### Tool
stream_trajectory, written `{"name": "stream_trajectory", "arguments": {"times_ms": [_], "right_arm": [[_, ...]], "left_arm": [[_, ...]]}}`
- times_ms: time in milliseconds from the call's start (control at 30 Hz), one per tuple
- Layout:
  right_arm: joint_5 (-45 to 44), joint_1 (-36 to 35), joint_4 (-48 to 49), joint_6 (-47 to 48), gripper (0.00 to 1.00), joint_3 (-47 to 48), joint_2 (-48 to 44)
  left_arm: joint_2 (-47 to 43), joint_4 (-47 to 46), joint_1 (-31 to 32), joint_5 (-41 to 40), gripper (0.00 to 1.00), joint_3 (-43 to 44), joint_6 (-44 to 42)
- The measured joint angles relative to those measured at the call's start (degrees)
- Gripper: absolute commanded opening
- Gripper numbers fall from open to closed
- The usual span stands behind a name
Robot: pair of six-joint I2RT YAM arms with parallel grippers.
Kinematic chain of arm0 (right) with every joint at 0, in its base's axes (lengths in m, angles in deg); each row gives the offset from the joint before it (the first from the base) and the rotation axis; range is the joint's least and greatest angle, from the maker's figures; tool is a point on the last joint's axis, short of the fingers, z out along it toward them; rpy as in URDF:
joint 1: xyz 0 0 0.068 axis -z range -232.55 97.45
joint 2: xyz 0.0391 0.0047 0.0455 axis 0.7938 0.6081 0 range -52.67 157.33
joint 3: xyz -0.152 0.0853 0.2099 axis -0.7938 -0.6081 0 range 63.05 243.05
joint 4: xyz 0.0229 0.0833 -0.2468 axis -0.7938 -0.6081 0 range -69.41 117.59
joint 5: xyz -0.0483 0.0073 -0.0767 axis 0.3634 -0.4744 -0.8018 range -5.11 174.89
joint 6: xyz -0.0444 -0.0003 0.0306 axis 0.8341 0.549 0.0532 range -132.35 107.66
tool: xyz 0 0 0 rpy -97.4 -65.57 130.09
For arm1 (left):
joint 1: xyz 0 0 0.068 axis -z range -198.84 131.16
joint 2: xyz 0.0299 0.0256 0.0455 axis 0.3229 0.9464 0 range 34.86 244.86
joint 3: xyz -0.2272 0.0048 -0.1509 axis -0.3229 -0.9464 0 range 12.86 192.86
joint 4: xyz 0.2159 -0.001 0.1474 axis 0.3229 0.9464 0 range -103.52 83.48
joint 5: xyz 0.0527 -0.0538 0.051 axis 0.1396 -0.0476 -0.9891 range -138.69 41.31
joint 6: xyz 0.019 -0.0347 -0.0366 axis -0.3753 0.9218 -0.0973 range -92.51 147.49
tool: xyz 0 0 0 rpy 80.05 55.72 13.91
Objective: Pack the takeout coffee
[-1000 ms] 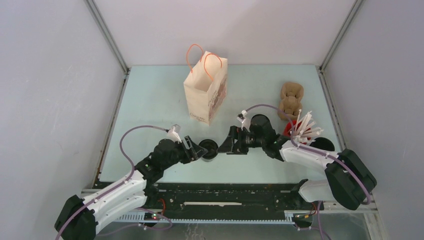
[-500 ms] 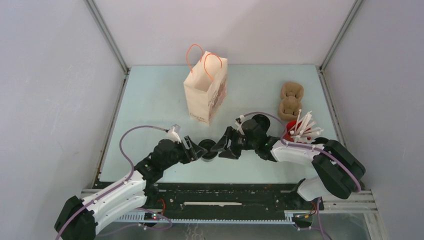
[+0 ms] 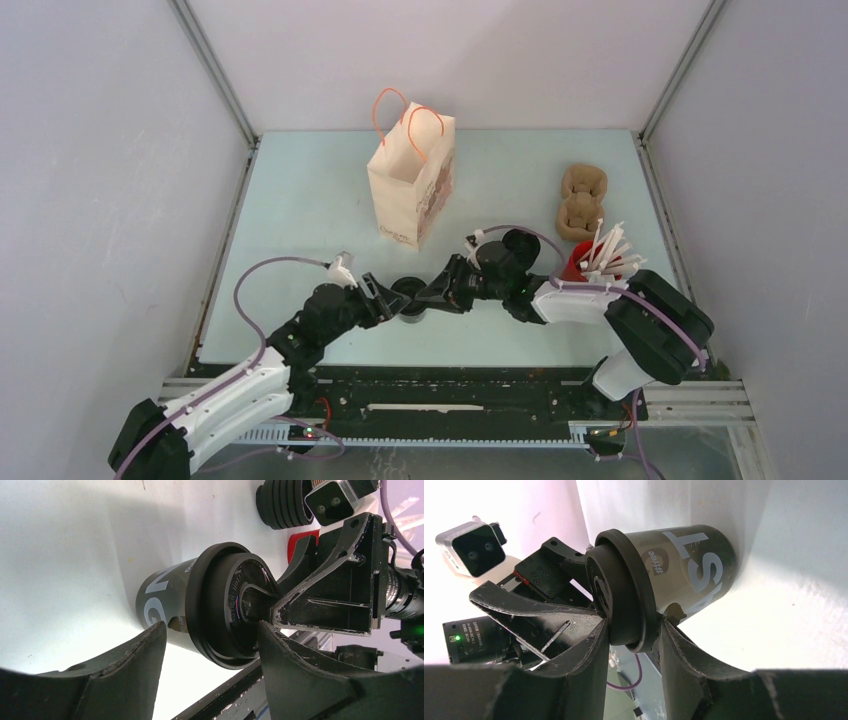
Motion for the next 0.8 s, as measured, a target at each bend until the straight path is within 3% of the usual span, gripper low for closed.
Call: {"name": "stream_trajectory", "arguments": {"times_ms": [400,467,567,667,800], "right_arm": [[-5.1,-1.5,10.0,11.0,0.45,0.0,5.4],[-5.4,-1.5,11.8,12.7,0.53,0.3,6.5],[-4.7,-1.1,13.1,15.6,0.72,0.5,6.5],[-4.3,-1.0,7.6,18.5,0.84,1.6,4.9],[-4.2,-0.5,-5.5,23.9,0.87,4.8,1.0]], "left_arm": [[-4.7,1.3,0.0,-4.5,0.70,-2.6,4.1],[-5.2,1.7,0.0,-5.3,0.71,-2.7,4.6],[-5.6,2.0,0.0,-5.7,0.75,-2.7,4.5],[-6.1,2.6,0.0,-5.0,0.80,-2.5,3.9],[-5.7,7.5,0.0,-4.0,0.88,0.4,1.1]]}}
